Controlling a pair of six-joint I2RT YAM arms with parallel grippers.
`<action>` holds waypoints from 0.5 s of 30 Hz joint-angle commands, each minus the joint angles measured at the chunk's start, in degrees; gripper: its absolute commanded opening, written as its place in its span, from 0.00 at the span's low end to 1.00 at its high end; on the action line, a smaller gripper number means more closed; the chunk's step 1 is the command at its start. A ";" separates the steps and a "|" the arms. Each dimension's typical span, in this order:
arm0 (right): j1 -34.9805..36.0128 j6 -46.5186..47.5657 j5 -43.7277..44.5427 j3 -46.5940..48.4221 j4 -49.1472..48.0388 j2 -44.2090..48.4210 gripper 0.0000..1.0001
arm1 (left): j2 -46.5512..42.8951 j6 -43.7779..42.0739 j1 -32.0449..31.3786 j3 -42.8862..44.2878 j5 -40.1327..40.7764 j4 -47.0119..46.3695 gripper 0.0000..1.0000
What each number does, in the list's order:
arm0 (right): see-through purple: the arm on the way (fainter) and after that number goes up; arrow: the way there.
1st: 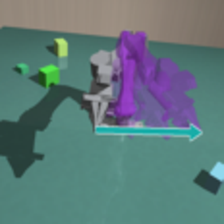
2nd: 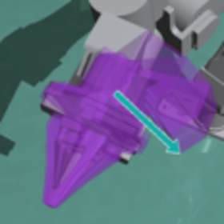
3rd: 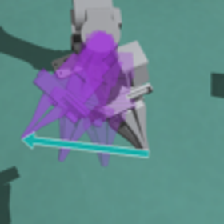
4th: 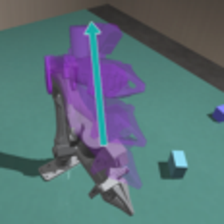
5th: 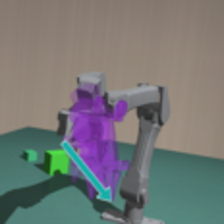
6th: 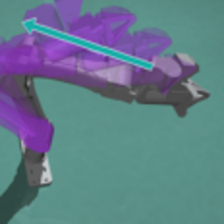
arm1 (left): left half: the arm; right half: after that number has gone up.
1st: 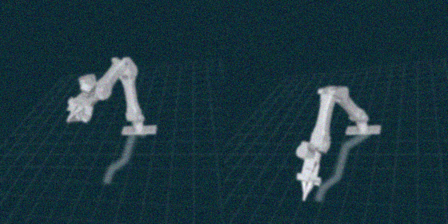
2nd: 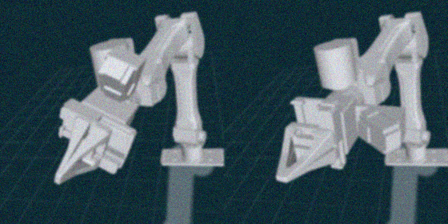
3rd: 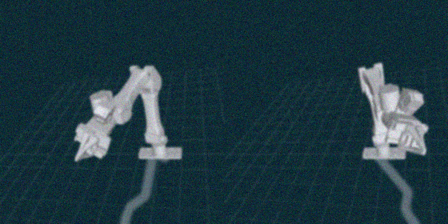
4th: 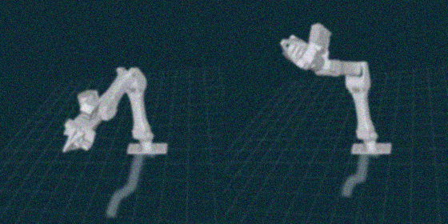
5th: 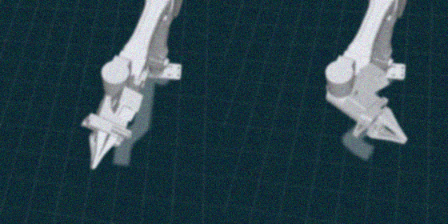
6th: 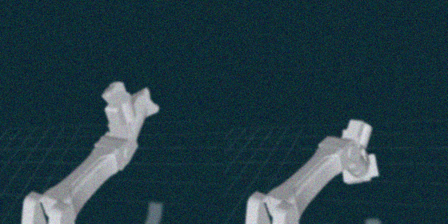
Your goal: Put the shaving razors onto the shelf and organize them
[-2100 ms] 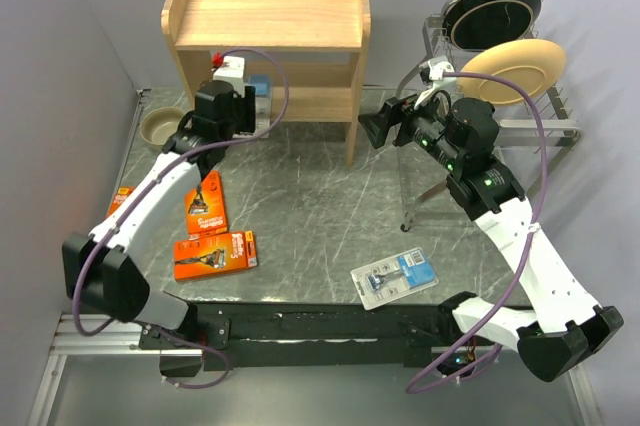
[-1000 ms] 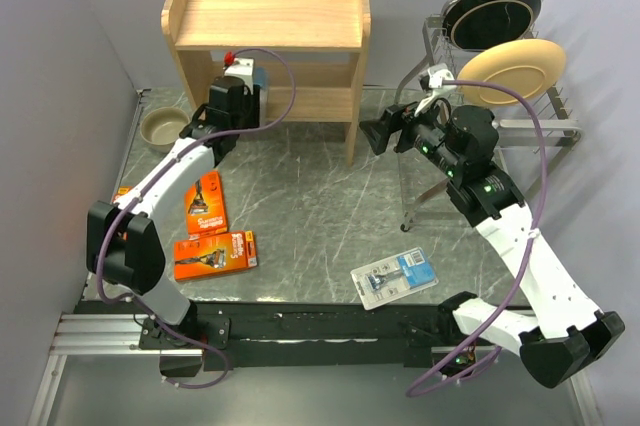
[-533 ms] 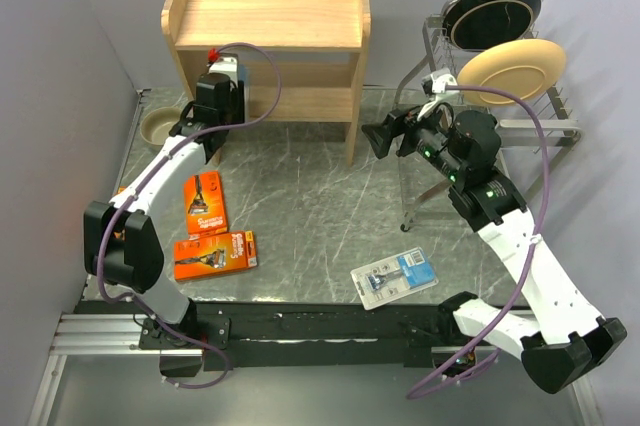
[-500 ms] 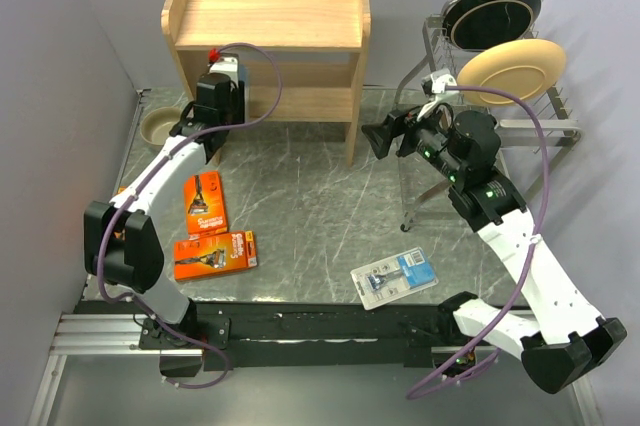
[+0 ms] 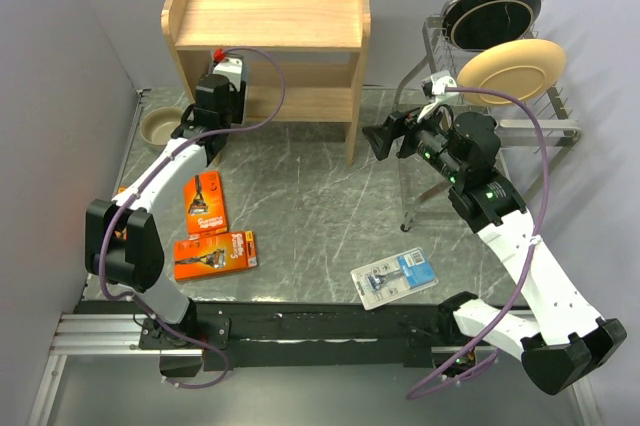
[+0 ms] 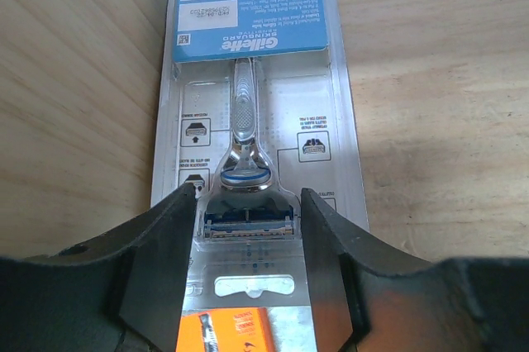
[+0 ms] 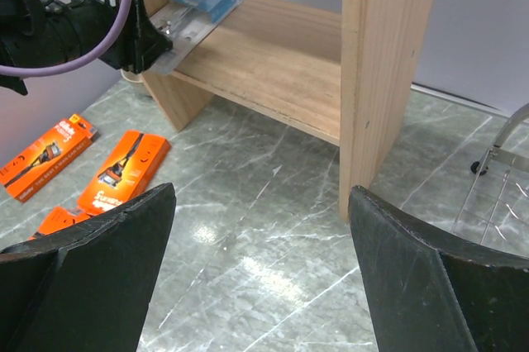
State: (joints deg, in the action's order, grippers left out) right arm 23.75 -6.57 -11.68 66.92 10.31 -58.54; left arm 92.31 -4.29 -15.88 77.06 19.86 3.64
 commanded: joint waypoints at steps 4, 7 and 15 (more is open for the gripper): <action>-0.54 -0.64 -0.36 -0.65 -2.04 2.12 0.92 | -1.34 -2.74 1.20 0.81 0.45 -3.11 0.52; -0.72 -0.73 -0.45 -0.65 -1.96 2.38 0.92 | -2.13 -1.95 1.20 2.30 -0.87 -1.62 0.54; -1.25 -1.43 -0.97 -1.35 -2.75 2.82 0.92 | -9.33 2.62 1.20 1.96 -8.78 3.20 0.99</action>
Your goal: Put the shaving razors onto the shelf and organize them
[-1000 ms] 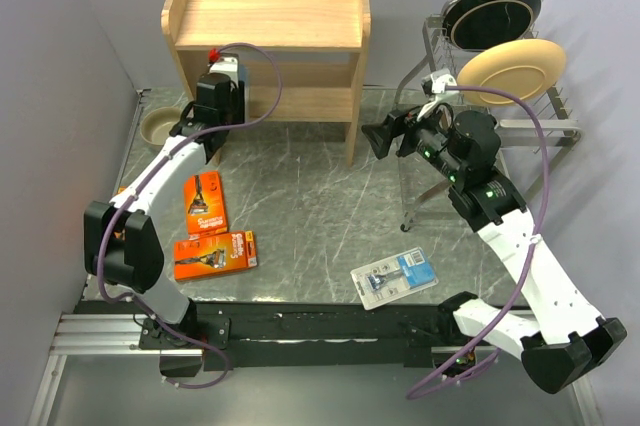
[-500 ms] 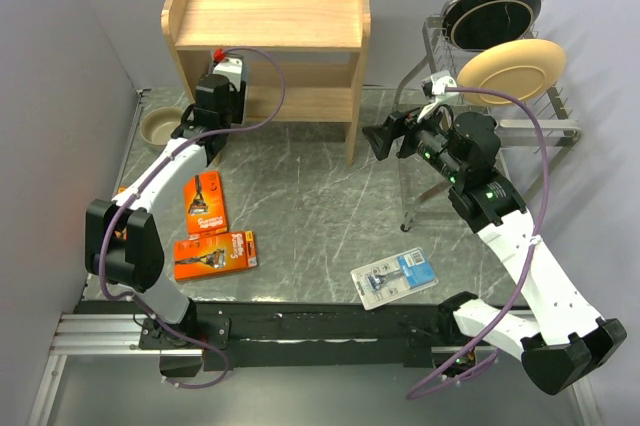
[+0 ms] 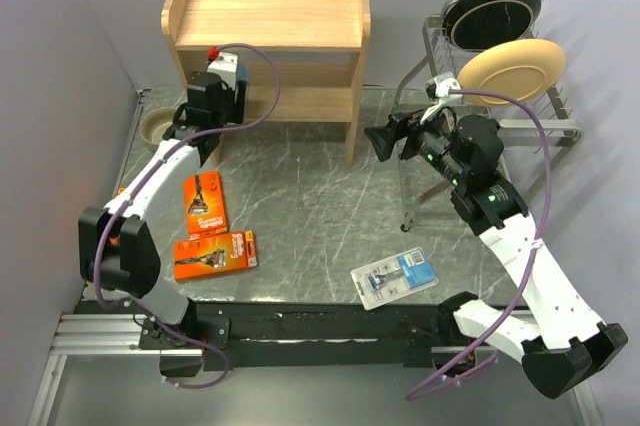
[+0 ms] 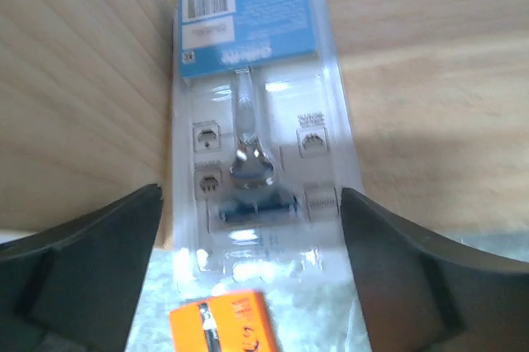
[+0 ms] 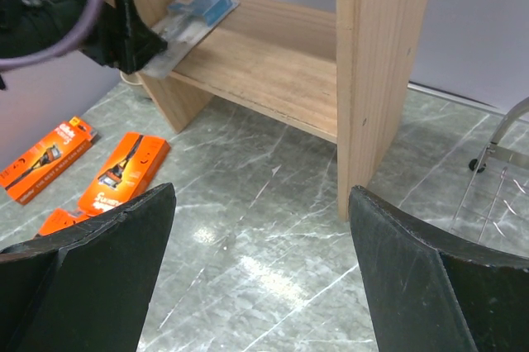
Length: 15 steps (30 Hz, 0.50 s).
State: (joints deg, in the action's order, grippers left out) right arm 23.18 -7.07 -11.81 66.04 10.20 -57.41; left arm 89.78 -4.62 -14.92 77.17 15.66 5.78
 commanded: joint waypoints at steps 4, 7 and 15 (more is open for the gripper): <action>-0.77 -1.10 -1.11 -0.74 -2.64 1.86 0.92 | -10.23 3.30 0.24 0.80 -6.60 4.06 0.99; -0.85 -0.66 -1.11 -0.65 -2.38 2.04 0.92 | -14.70 1.73 0.15 -2.45 -9.76 5.20 0.99; -0.94 -0.84 -1.72 -1.44 -1.76 2.56 0.92 | -19.39 2.15 0.15 -11.17 -20.92 9.41 0.99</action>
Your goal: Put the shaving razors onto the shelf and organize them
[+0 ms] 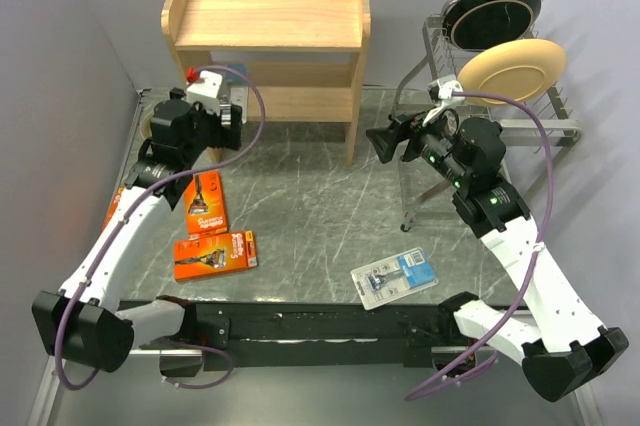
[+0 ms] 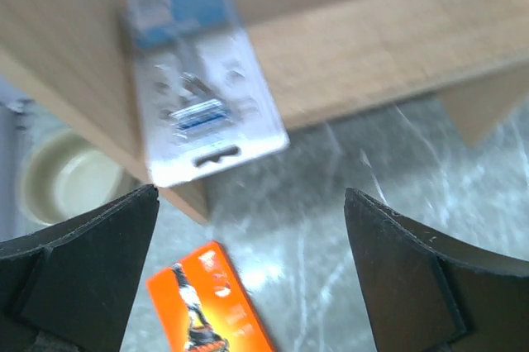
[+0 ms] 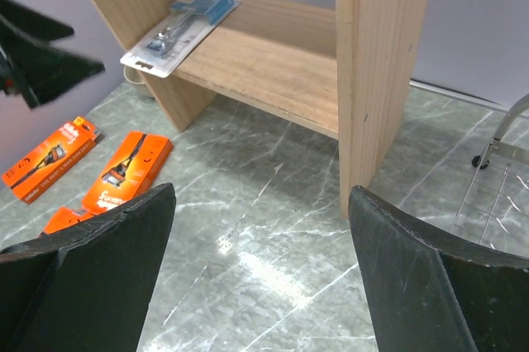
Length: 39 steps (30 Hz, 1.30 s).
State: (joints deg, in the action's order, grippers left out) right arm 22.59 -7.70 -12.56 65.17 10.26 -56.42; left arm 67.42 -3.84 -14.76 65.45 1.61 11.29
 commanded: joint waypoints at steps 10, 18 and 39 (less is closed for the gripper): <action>-0.70 -0.47 -1.07 -1.53 -2.18 2.46 0.92 | 7.55 2.00 0.00 4.42 -9.70 2.59 0.01; -2.02 -0.64 -1.15 -2.59 -1.83 3.78 0.92 | 13.62 1.64 0.70 8.82 -3.02 9.46 0.01; -4.13 -1.96 -2.03 -4.52 -2.26 5.27 0.91 | 23.11 -0.21 2.64 15.67 4.11 3.65 0.01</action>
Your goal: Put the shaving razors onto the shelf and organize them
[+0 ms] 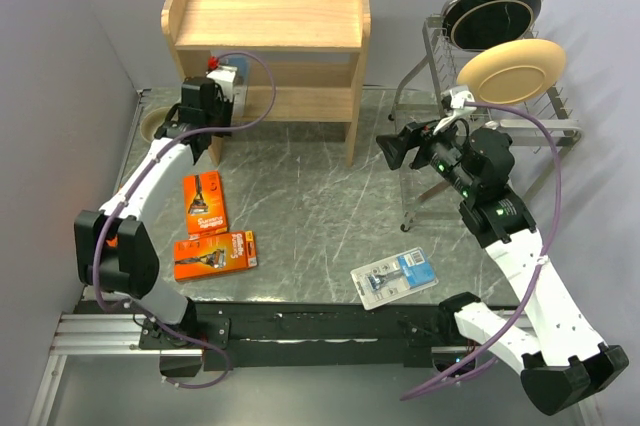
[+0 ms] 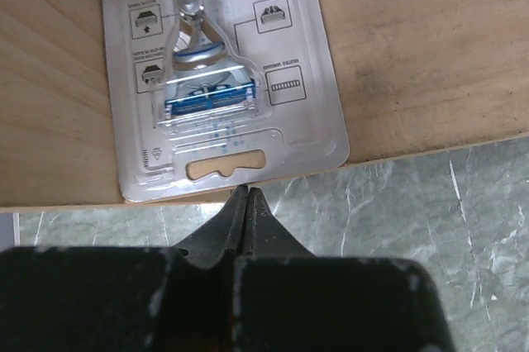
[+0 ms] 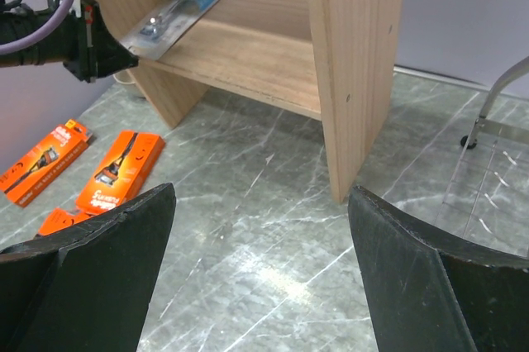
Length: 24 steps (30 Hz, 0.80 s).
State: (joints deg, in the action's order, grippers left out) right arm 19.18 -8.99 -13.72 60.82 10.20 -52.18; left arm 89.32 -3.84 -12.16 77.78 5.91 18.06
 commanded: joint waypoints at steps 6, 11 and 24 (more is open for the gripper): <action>-0.90 -0.06 -0.79 0.18 -1.85 0.94 0.91 | -0.80 -0.12 0.03 0.81 -2.91 -0.76 0.01; -0.99 2.40 -0.61 0.35 0.08 1.12 0.92 | -10.45 1.81 -0.32 -5.87 -11.25 3.46 0.18; -0.99 11.01 -1.14 9.84 11.42 3.75 0.95 | -8.73 -3.91 -30.16 -13.08 -31.32 4.45 0.74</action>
State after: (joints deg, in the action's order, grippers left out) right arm 18.68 -1.74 -14.74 64.45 19.42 -51.64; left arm 75.81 -7.01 -35.05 64.23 -21.23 22.63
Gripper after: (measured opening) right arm 0.944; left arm 0.745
